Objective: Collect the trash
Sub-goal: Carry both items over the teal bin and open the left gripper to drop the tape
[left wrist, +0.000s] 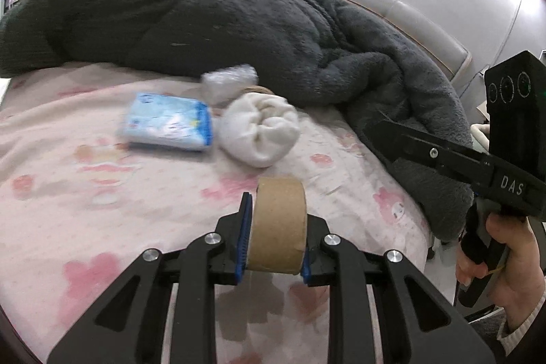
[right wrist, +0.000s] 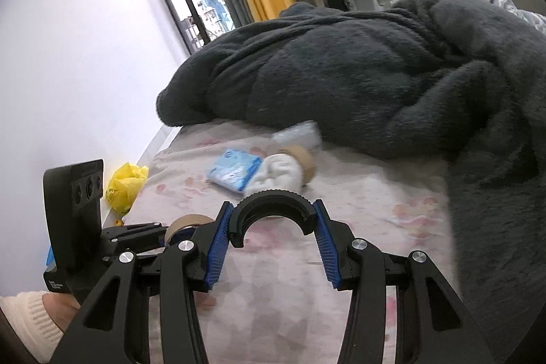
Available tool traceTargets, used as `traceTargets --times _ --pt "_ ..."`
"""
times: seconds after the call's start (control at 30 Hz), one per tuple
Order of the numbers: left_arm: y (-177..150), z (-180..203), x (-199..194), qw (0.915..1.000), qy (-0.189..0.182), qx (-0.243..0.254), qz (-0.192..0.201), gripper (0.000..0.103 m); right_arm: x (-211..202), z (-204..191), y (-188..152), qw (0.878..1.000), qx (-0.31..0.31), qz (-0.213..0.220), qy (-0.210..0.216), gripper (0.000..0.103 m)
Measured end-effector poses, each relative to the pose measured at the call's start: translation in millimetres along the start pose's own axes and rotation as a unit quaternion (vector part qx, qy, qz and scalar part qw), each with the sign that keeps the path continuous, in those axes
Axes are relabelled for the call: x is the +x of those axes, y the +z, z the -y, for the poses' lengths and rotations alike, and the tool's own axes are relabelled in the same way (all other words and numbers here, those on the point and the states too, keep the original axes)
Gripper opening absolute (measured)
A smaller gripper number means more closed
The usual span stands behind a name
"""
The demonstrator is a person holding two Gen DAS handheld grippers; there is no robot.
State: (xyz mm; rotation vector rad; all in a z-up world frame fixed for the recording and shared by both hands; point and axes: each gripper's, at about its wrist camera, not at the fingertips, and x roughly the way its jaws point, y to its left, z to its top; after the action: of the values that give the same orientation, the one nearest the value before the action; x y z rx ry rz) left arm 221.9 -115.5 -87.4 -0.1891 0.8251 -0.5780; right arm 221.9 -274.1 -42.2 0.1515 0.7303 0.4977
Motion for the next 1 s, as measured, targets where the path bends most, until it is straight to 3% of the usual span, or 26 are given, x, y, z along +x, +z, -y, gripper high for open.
traceTargets --times 1.0 --pt "-50 -98 -133 0.9923 0.114 -0.046 0.015 0.025 38 -150 -7 0.996 -0.051 -0.008 0.073 0.048"
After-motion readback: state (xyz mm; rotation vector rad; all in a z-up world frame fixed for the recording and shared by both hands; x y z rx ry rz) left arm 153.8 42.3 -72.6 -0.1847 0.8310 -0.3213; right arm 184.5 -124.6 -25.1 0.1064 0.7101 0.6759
